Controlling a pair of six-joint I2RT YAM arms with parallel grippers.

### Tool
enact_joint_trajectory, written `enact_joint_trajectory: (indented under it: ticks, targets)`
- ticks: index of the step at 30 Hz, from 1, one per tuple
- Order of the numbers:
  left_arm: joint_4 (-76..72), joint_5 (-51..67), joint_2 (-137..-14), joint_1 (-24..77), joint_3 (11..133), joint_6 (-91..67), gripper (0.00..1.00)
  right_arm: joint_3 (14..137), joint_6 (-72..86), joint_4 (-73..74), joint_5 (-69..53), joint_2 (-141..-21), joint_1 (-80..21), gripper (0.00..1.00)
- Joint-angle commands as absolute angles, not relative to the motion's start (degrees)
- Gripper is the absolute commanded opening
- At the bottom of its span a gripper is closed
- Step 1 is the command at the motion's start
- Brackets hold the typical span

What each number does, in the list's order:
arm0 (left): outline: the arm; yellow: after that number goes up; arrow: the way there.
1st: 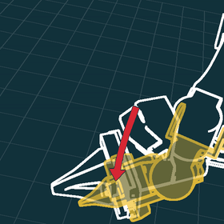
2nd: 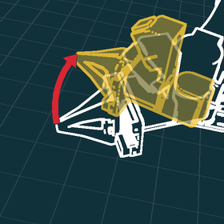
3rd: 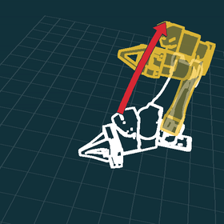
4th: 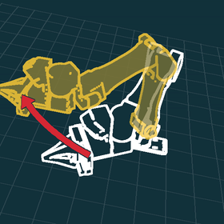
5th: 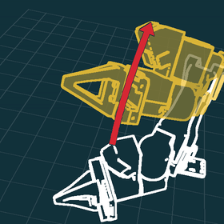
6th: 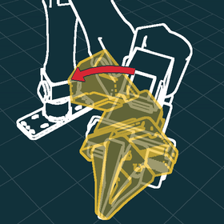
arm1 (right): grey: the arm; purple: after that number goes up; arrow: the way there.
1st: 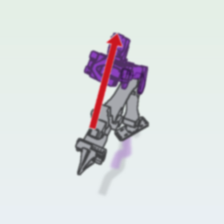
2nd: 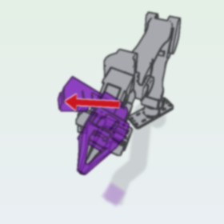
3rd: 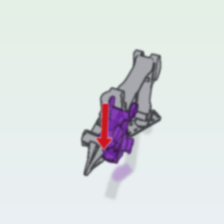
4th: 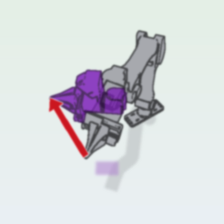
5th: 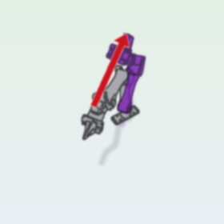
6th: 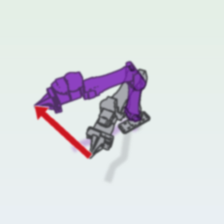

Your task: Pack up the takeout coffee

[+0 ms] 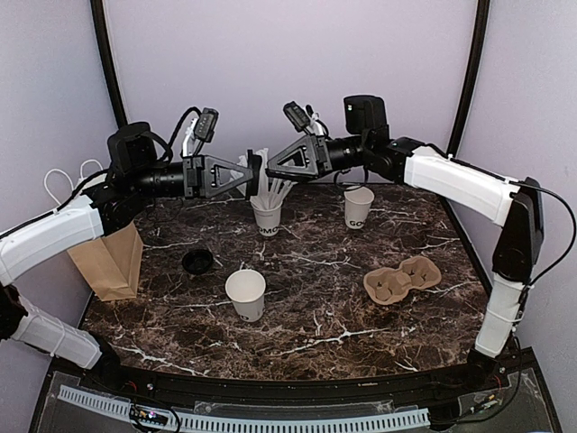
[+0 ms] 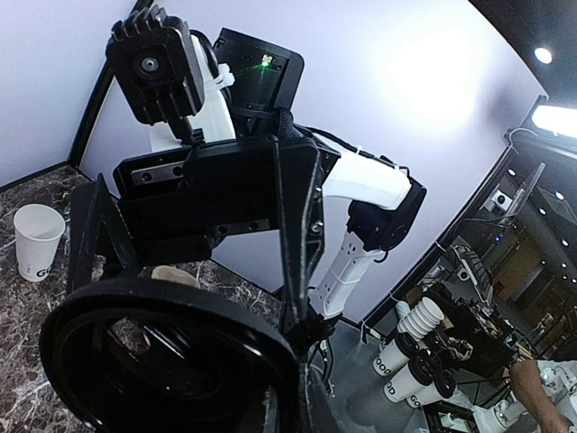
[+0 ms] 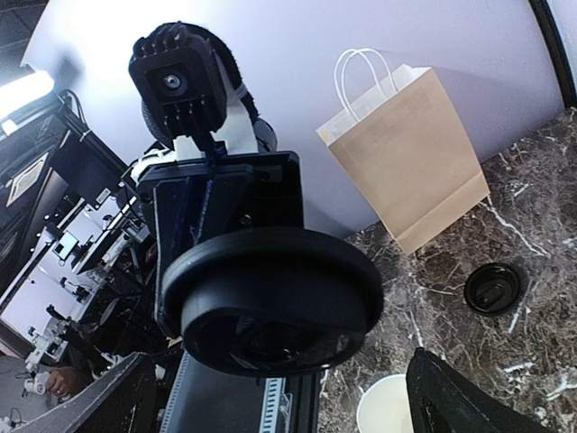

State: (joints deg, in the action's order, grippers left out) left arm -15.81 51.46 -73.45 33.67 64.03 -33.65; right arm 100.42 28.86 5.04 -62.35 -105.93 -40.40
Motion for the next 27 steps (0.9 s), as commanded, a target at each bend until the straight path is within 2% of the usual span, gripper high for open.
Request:
enact_joint_trajectory:
  ticks: [1,19,27]
  targets:
    - [-16.5,51.5,-73.2,34.2,64.3,-32.7,0.09,101.4,32.6,-0.4,-64.6,-106.4,-41.7,0.99]
    - [-14.8,48.8,-71.6,34.7,64.1,-31.1,0.09,101.5,39.3,-7.6,-66.1,-109.1,-43.2,0.98]
    - [-15.2,49.0,-72.2,34.7,64.3,-30.9,0.09,99.1,44.0,-14.0,-67.4,-108.7,-43.5,0.85]
